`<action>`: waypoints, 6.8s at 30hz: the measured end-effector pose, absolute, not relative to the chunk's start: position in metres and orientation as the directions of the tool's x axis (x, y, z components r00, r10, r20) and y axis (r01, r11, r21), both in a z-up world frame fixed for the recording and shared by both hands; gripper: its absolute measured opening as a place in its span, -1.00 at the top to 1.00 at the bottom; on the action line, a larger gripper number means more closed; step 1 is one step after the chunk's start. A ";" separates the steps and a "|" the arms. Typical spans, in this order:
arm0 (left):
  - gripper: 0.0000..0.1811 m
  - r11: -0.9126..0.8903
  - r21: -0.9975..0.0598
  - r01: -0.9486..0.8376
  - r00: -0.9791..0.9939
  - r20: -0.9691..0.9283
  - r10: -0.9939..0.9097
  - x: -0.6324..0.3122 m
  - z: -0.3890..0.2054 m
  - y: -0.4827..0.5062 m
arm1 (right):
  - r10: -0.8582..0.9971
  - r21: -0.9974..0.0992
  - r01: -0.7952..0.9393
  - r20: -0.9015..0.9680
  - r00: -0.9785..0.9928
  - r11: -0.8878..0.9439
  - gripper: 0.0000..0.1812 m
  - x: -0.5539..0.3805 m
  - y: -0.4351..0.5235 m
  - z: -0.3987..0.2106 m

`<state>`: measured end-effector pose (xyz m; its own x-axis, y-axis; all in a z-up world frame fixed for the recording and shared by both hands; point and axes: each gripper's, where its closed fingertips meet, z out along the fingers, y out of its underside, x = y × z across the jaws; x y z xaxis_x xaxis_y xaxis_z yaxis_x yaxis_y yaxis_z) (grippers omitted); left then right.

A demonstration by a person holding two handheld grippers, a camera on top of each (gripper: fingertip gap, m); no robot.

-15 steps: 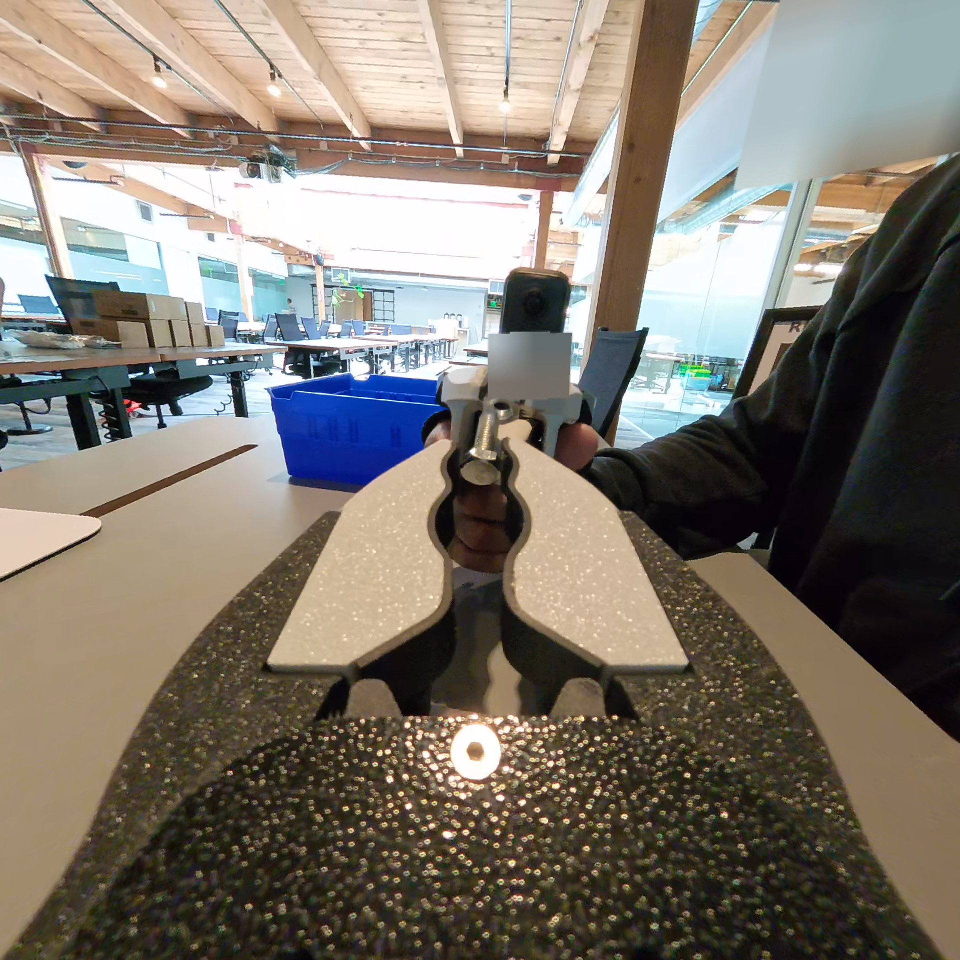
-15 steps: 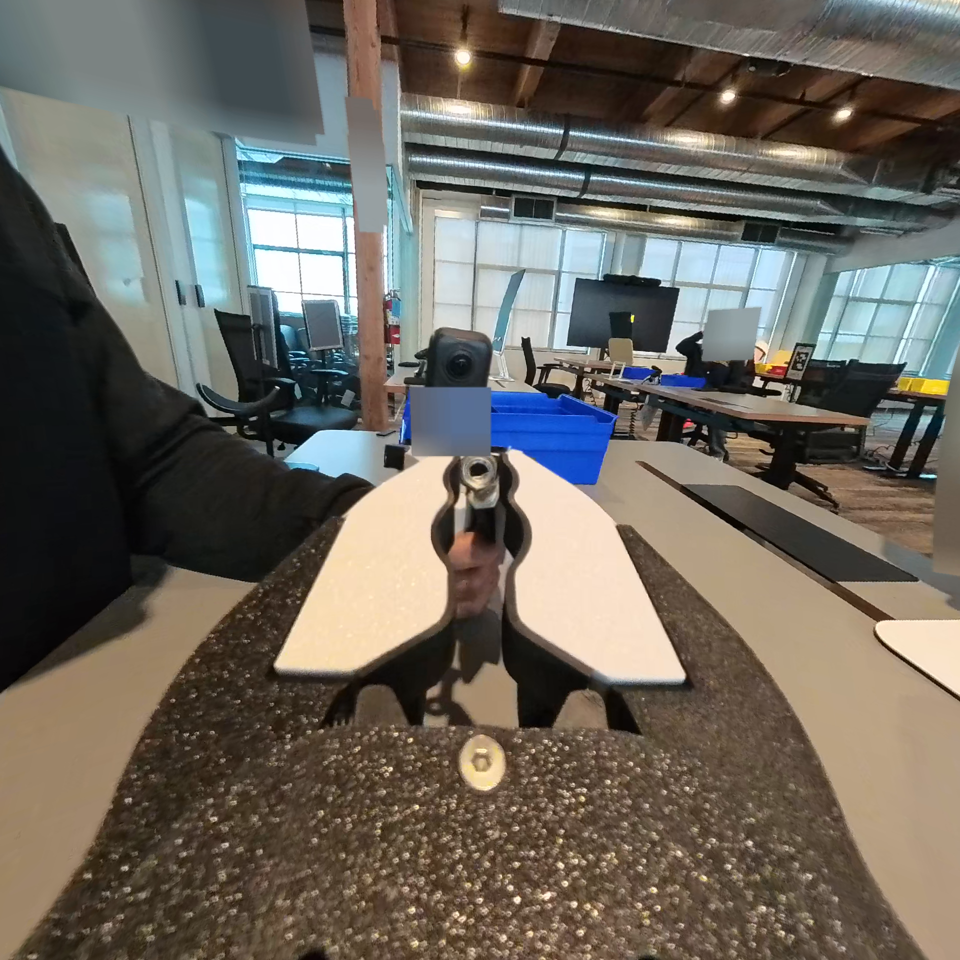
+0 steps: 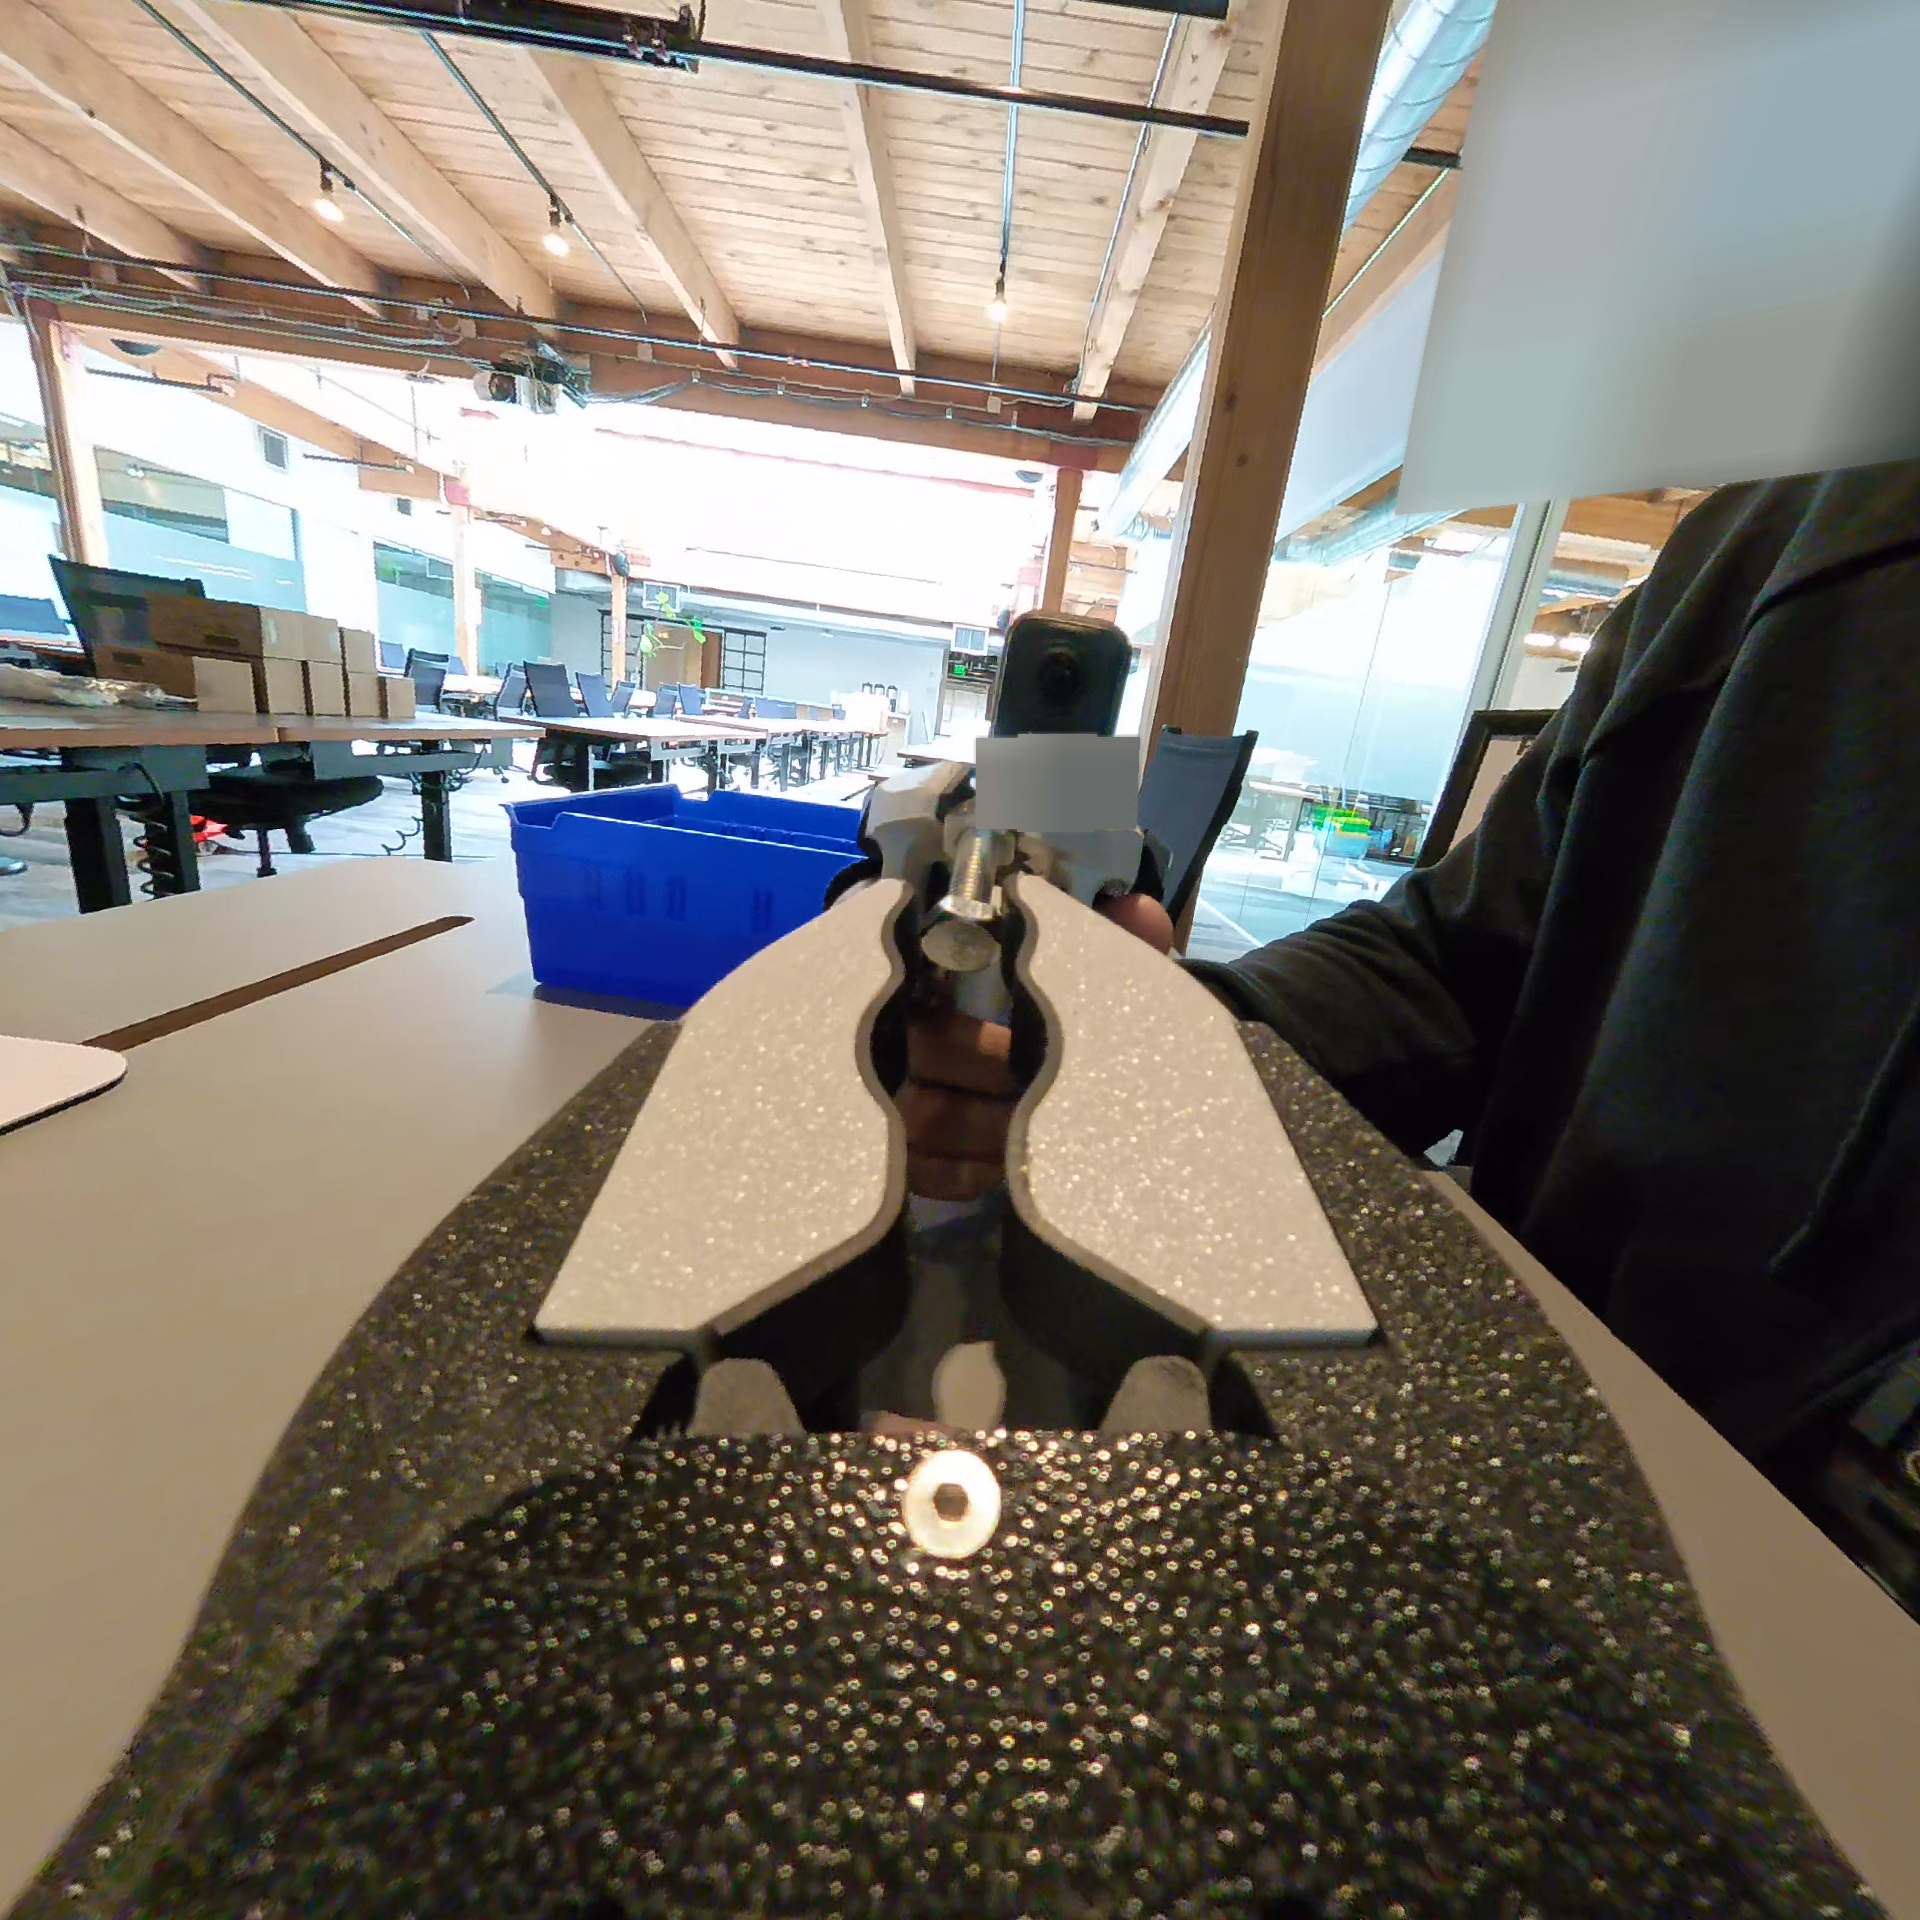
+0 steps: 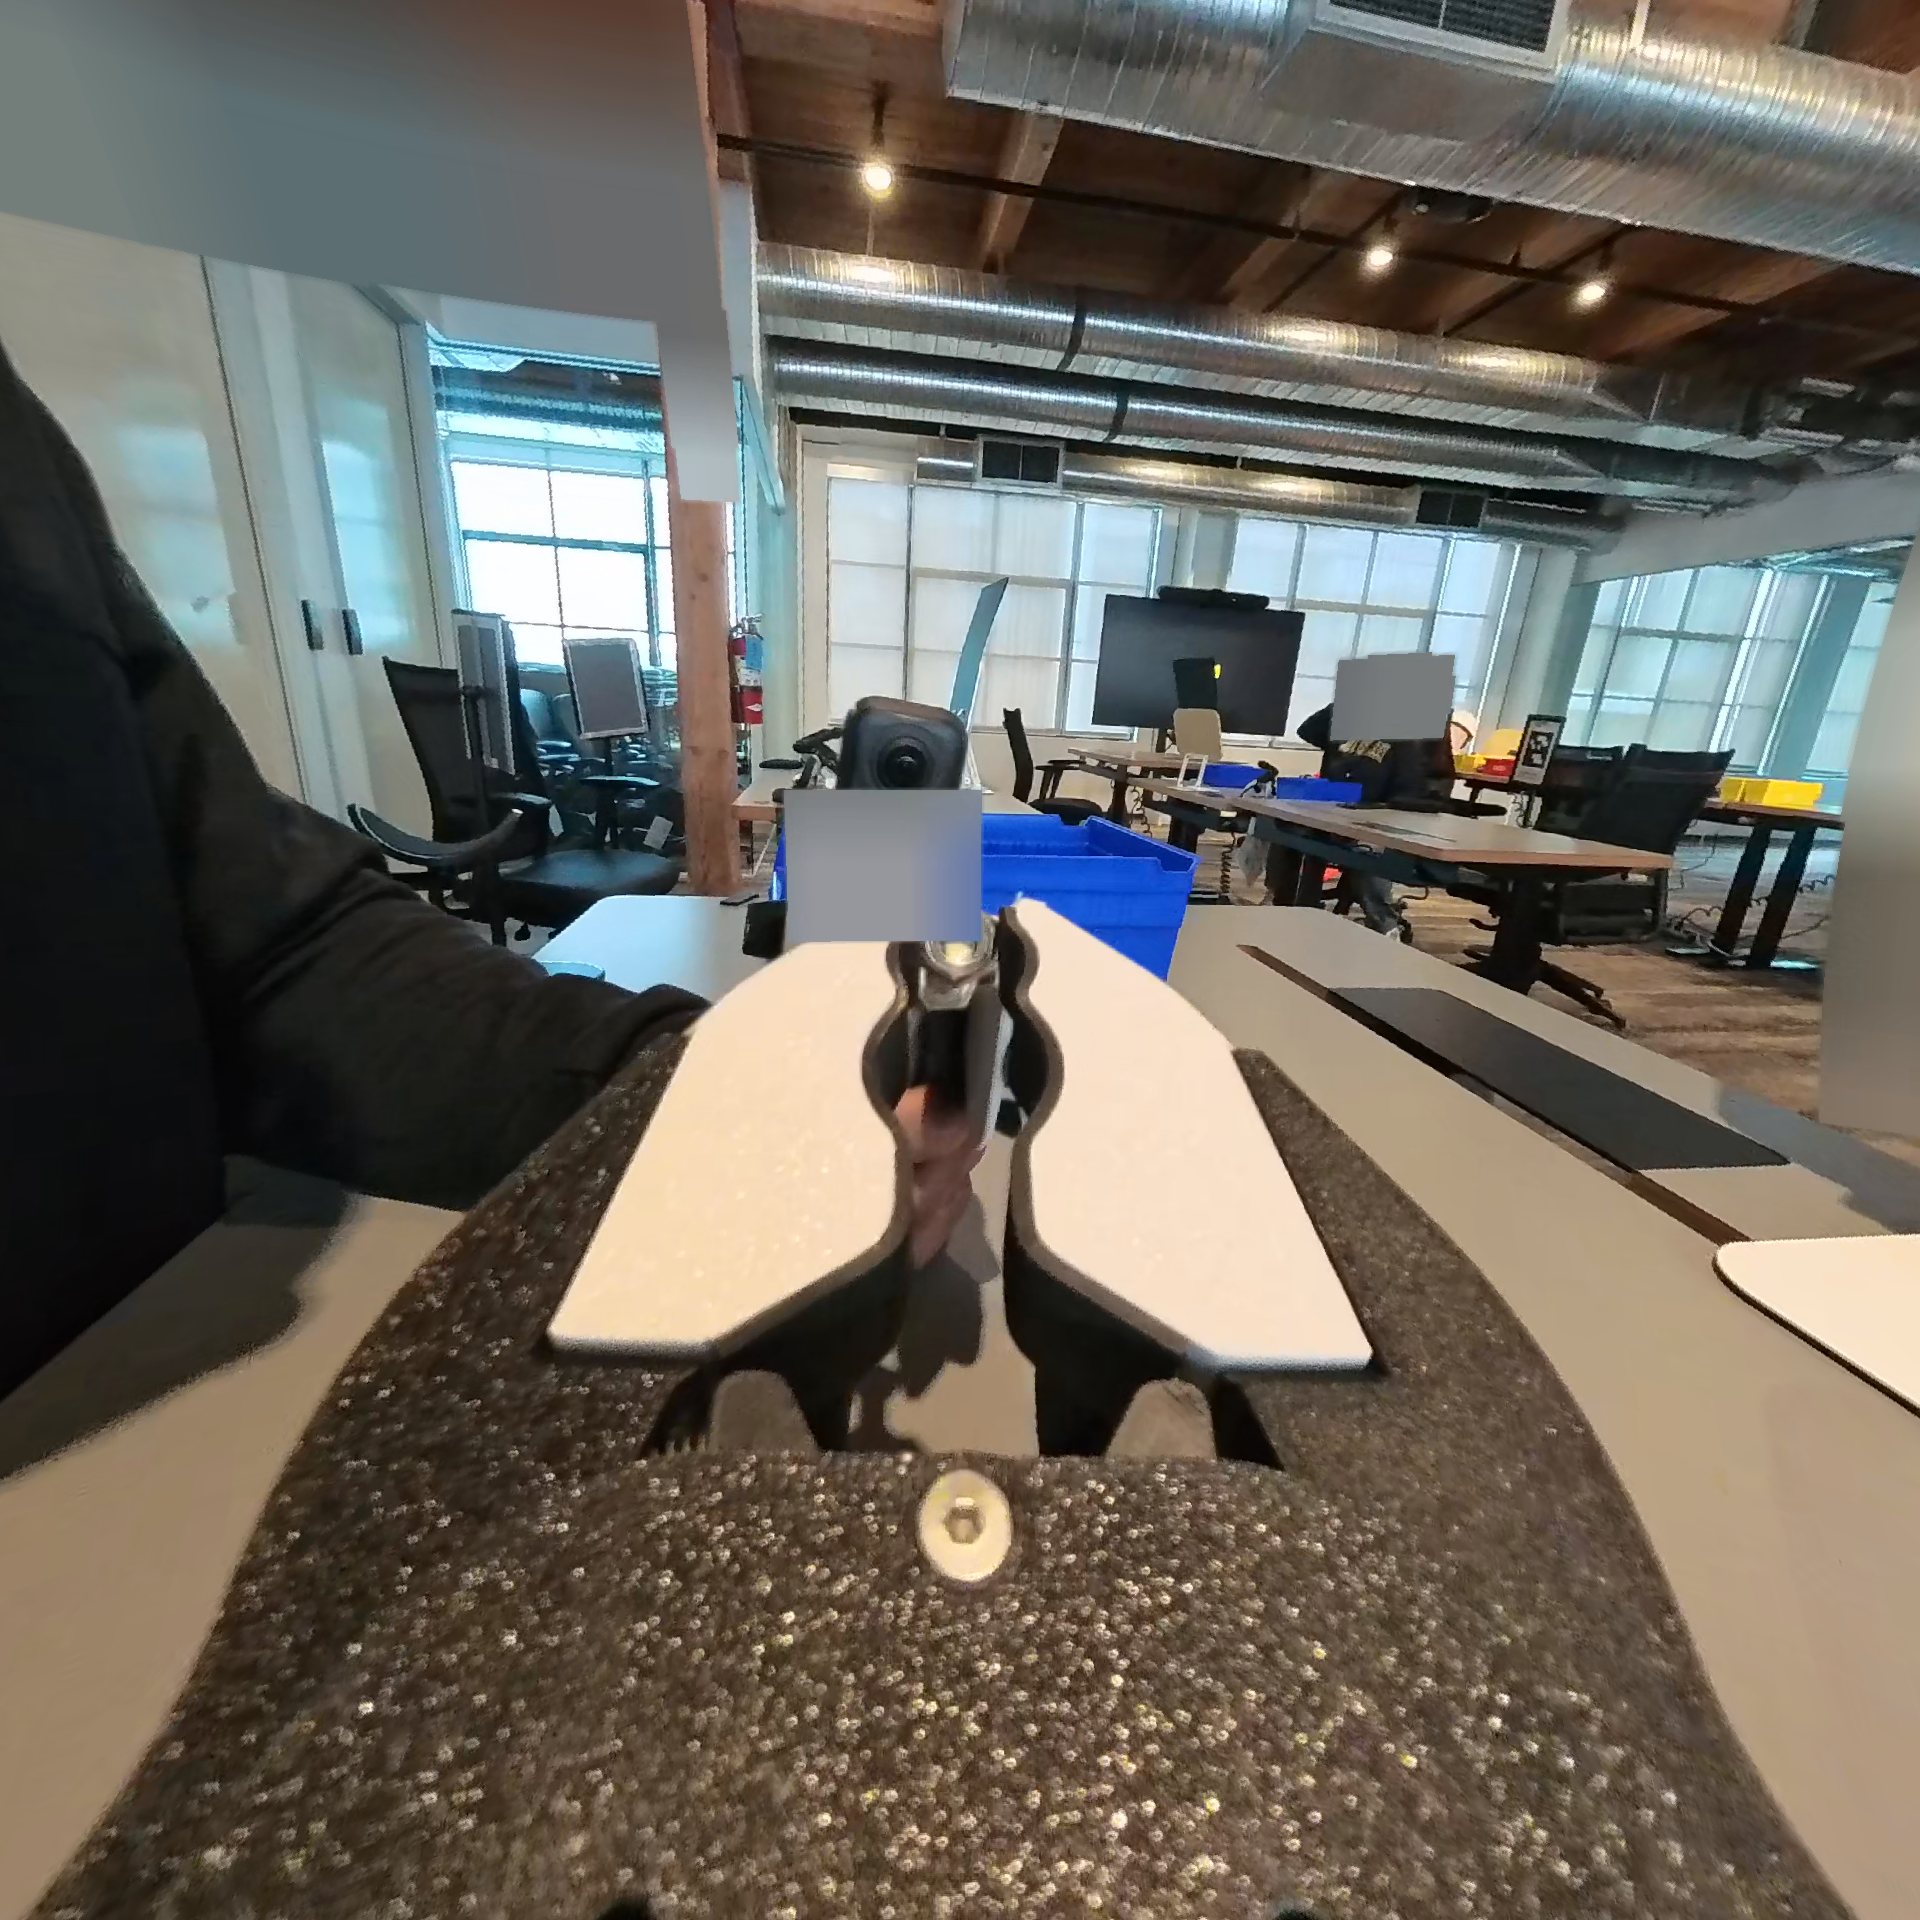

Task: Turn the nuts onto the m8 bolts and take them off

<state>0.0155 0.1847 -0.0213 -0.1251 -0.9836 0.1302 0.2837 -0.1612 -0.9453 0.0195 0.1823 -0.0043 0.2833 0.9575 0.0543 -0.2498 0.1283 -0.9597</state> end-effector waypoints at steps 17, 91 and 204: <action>0.85 0.265 -0.951 0.160 0.297 -0.210 -0.932 0.013 -0.015 0.206 | 0.860 -0.838 -0.418 -0.465 0.209 -0.352 0.84 0.022 0.209 -0.007; 0.85 -0.308 -0.914 0.264 -0.128 0.283 -0.950 0.019 -0.022 0.194 | 0.962 -0.999 -0.007 -0.037 0.270 -0.036 0.79 0.028 0.190 -0.017; 0.85 0.031 -0.985 0.171 0.079 -0.018 -0.997 0.016 -0.023 0.194 | 0.909 -0.920 -0.101 -0.390 0.144 -0.378 0.68 0.020 0.194 -0.030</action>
<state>0.0162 0.1945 -0.0231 0.0791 -0.9967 -0.0179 0.1708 0.0313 -0.9848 0.0195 0.1938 -0.0301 0.1444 0.9095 -0.3899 -0.1008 -0.3784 -0.9201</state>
